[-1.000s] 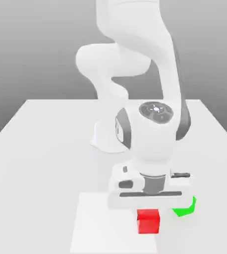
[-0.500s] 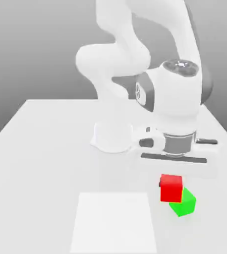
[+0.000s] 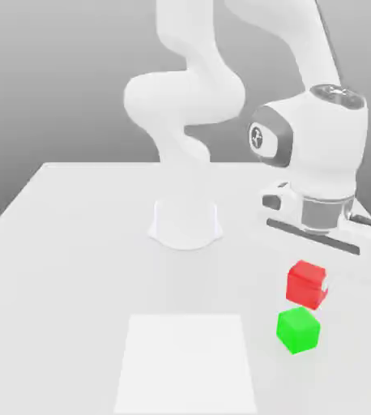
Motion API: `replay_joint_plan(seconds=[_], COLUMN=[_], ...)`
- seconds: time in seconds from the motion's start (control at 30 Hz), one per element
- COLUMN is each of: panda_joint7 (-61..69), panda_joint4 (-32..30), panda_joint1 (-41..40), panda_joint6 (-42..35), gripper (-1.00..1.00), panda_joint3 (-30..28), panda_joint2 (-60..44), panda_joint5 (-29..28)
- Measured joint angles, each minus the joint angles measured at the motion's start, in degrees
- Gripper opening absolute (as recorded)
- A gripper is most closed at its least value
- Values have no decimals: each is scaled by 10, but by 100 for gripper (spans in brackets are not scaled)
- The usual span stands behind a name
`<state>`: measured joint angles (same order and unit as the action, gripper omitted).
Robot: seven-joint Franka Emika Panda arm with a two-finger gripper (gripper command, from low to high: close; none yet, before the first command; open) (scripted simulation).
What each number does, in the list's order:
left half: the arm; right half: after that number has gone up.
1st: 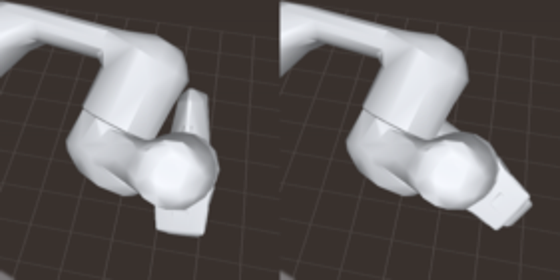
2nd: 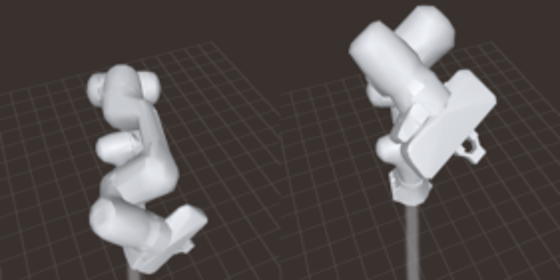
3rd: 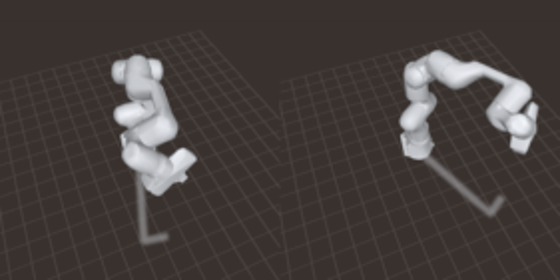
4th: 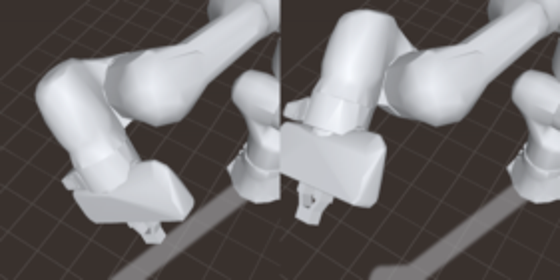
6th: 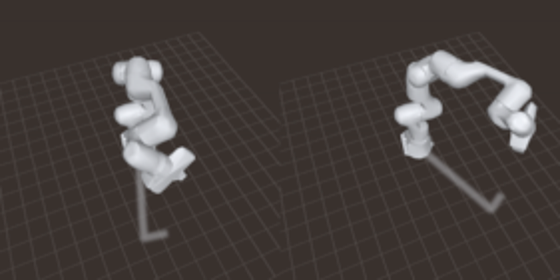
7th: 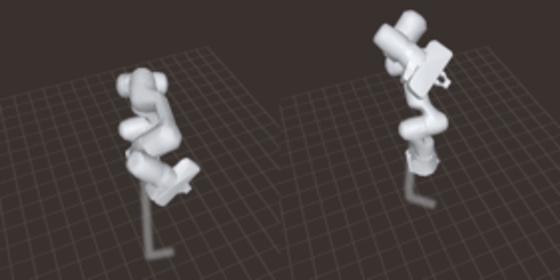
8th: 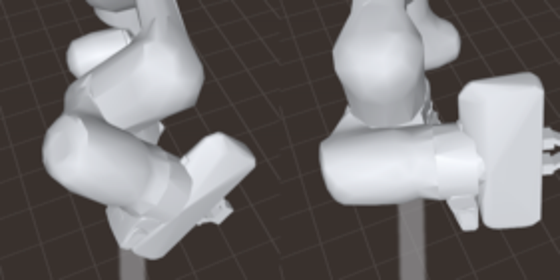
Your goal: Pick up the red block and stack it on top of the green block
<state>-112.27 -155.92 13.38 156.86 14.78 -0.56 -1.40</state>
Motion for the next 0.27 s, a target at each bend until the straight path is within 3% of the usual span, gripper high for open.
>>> replay_joint_plan(seconds=[0.2,0.23,0.27], panda_joint7=[-37,-41,-41], panda_joint4=[1,1,1], panda_joint1=[5,7,7], panda_joint6=[64,71,71], gripper=[-100,100,100], panda_joint3=[-14,-17,-17], panda_joint2=[-69,-77,-77], panda_joint5=[-51,-56,-56])
